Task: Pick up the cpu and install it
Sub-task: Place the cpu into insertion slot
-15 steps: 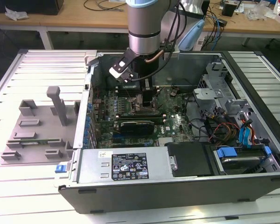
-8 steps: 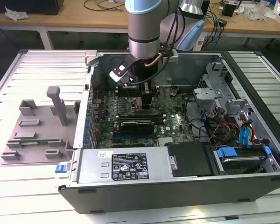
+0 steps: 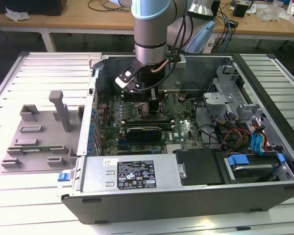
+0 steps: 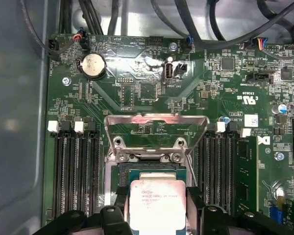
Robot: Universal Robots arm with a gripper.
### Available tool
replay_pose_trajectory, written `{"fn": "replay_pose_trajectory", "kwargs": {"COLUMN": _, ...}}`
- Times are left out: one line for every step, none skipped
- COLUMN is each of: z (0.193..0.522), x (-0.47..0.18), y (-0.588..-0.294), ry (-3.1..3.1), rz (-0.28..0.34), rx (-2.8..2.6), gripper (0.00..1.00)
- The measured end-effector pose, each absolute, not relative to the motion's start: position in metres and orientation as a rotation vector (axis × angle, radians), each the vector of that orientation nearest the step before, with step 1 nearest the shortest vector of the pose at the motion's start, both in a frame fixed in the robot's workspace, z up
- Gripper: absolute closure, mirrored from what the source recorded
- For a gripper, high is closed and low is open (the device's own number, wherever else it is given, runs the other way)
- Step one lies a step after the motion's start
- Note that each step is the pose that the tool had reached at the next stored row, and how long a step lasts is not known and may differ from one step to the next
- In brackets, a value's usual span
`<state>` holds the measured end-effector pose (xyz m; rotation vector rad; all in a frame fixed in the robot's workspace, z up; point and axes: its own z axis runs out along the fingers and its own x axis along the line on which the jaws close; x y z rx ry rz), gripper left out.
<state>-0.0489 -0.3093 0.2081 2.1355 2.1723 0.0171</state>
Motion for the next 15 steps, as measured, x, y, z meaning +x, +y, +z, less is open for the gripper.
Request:
{"fn": "replay_pose_trajectory", "kwargs": {"z": 0.207, "x": -0.049, "y": -0.309, "ry": 2.172, "rz": 0.018, "rx": 2.135, "gripper": 0.45}}
{"fn": "replay_pose_trajectory", "kwargs": {"z": 0.206, "x": -0.049, "y": -0.309, "ry": 2.172, "rz": 0.017, "rx": 2.135, "gripper": 0.45}}
{"fn": "replay_pose_trajectory", "kwargs": {"z": 0.205, "x": -0.049, "y": -0.309, "ry": 2.172, "rz": 0.017, "rx": 2.136, "gripper": 0.45}}
{"fn": "replay_pose_trajectory", "kwargs": {"z": 0.203, "x": -0.049, "y": -0.308, "ry": 2.172, "rz": 0.017, "rx": 2.136, "gripper": 0.45}}
{"fn": "replay_pose_trajectory", "kwargs": {"z": 0.203, "x": -0.049, "y": -0.308, "ry": 2.172, "rz": 0.017, "rx": 2.136, "gripper": 0.45}}
{"fn": "replay_pose_trajectory", "kwargs": {"z": 0.202, "x": -0.049, "y": -0.308, "ry": 2.172, "rz": 0.017, "rx": 2.136, "gripper": 0.45}}
{"fn": "replay_pose_trajectory", "kwargs": {"z": 0.199, "x": -0.049, "y": -0.308, "ry": 2.172, "rz": 0.017, "rx": 2.136, "gripper": 0.45}}
{"fn": "replay_pose_trajectory", "kwargs": {"z": 0.199, "x": -0.049, "y": -0.308, "ry": 2.172, "rz": 0.017, "rx": 2.136, "gripper": 0.45}}
{"fn": "replay_pose_trajectory", "kwargs": {"z": 0.198, "x": -0.049, "y": -0.308, "ry": 2.172, "rz": 0.017, "rx": 2.135, "gripper": 0.45}}
{"fn": "replay_pose_trajectory", "kwargs": {"z": 0.198, "x": -0.049, "y": -0.308, "ry": 2.174, "rz": 0.017, "rx": 2.134, "gripper": 0.45}}
{"fn": "replay_pose_trajectory", "kwargs": {"z": 0.198, "x": -0.049, "y": -0.308, "ry": 2.178, "rz": 0.018, "rx": 2.129, "gripper": 0.45}}
{"fn": "replay_pose_trajectory", "kwargs": {"z": 0.197, "x": -0.049, "y": -0.308, "ry": 2.182, "rz": 0.018, "rx": 2.126, "gripper": 0.45}}
{"fn": "replay_pose_trajectory", "kwargs": {"z": 0.197, "x": -0.049, "y": -0.308, "ry": 2.184, "rz": 0.018, "rx": 2.124, "gripper": 0.45}}
{"fn": "replay_pose_trajectory", "kwargs": {"z": 0.197, "x": -0.049, "y": -0.308, "ry": 2.184, "rz": 0.018, "rx": 2.124, "gripper": 0.45}}
{"fn": "replay_pose_trajectory", "kwargs": {"z": 0.196, "x": -0.049, "y": -0.308, "ry": 2.184, "rz": 0.018, "rx": 2.124, "gripper": 0.45}}
